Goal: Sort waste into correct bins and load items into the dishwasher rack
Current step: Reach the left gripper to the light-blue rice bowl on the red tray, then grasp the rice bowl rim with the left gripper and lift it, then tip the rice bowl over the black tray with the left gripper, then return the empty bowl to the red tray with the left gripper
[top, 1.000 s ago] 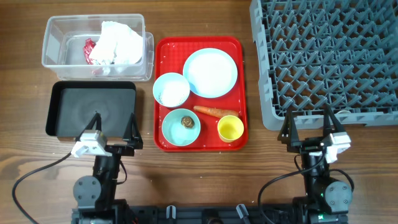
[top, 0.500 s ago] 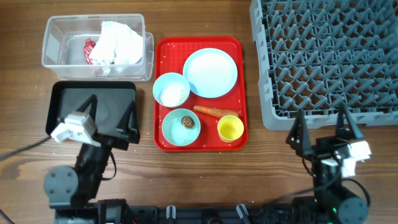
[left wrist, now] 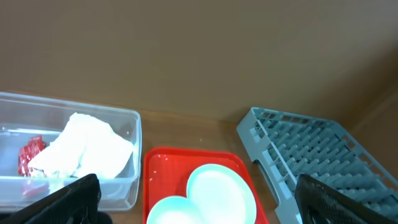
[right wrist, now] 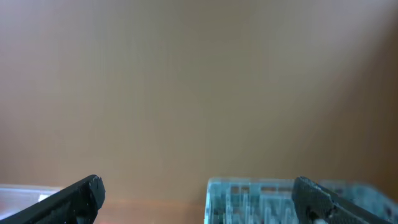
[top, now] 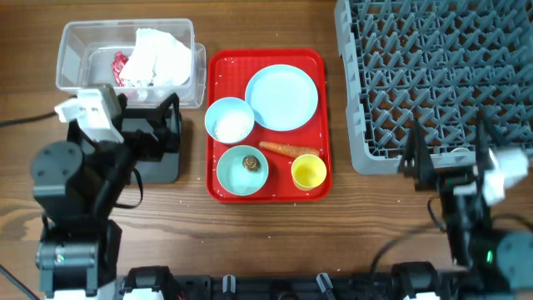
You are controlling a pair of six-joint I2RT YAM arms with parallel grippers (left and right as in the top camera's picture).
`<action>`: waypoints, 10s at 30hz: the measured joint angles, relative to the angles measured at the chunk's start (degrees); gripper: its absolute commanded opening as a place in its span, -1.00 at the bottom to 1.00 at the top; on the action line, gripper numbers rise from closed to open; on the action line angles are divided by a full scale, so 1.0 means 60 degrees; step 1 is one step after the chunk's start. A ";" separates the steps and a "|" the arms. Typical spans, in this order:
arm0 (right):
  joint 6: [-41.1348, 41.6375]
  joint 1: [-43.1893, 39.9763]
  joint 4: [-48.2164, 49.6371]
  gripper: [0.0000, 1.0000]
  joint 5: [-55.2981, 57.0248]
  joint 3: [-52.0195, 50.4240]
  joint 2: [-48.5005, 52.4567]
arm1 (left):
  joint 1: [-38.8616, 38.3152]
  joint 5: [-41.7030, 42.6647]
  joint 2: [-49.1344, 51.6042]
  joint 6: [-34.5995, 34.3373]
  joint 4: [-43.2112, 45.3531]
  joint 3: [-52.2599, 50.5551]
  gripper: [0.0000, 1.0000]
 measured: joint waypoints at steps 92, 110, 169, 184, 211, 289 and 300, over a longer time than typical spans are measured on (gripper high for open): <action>-0.0466 0.0004 -0.8058 0.76 -0.1570 0.6710 0.8572 | -0.4834 -0.2892 1.2101 -0.0652 -0.3738 0.4532 -0.68; -0.0798 0.0004 -0.8058 0.74 -0.1570 0.6710 0.8572 | -0.4889 -0.3031 1.1861 -0.0583 -0.4022 0.4634 -0.92; -0.1206 0.0004 -0.8426 0.75 -0.1537 0.6710 0.8572 | 0.6277 0.9140 0.9967 0.2157 -0.2958 0.1730 -0.92; -0.1202 0.0004 -0.8590 0.75 -0.1537 0.6710 0.8572 | 0.6368 1.1795 1.0032 0.1526 -0.2994 0.1727 -0.92; -0.0914 0.0004 -0.8659 0.76 -0.1541 0.6710 0.8572 | 0.6368 1.1948 1.0032 0.0481 -0.3905 0.1723 -0.92; -0.0889 0.0004 -0.9085 0.77 -0.1537 0.6710 0.8572 | -0.6022 -0.1537 0.7584 0.1399 -0.6084 0.1934 0.50; -0.0889 0.0004 -0.9125 0.76 -0.1537 0.6710 0.8572 | -0.6932 -0.1384 0.7712 0.1483 -0.3362 -0.0113 0.13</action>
